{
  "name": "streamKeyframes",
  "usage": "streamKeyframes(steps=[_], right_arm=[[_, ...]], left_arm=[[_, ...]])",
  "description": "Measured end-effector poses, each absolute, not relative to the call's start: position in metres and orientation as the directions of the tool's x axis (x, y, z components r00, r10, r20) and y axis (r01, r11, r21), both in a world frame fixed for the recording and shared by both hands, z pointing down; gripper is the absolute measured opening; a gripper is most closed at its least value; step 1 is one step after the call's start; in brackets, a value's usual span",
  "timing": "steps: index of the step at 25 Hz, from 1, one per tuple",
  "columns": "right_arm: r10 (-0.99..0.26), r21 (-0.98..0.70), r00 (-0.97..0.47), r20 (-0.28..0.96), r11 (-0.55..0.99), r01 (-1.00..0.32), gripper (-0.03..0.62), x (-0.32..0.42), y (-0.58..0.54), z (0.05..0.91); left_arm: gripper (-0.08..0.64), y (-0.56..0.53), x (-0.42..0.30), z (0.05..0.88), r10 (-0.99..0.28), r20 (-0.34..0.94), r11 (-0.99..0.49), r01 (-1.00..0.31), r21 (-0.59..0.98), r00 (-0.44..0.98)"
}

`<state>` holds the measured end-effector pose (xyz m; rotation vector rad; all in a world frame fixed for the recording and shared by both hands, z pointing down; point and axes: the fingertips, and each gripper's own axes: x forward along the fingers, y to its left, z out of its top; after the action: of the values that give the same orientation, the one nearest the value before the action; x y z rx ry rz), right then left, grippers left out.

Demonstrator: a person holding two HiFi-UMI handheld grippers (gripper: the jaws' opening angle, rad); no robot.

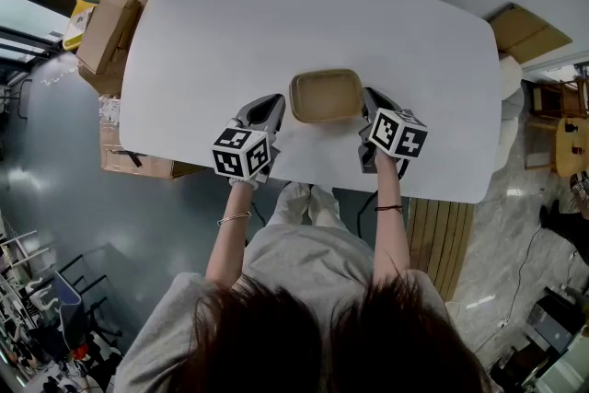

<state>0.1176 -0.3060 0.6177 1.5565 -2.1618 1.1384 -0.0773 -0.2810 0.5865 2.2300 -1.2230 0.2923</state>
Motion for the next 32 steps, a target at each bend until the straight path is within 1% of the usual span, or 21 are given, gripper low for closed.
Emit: streamKeyframes(steps=[32], right_arm=[[-0.765, -0.435, -0.391, 0.512, 0.162, -0.886, 0.031, 0.118, -0.292, 0.562]], left_arm=[[-0.009, -0.262, -0.085, 0.538, -0.744, 0.346, -0.468, -0.815, 0.341, 0.572]])
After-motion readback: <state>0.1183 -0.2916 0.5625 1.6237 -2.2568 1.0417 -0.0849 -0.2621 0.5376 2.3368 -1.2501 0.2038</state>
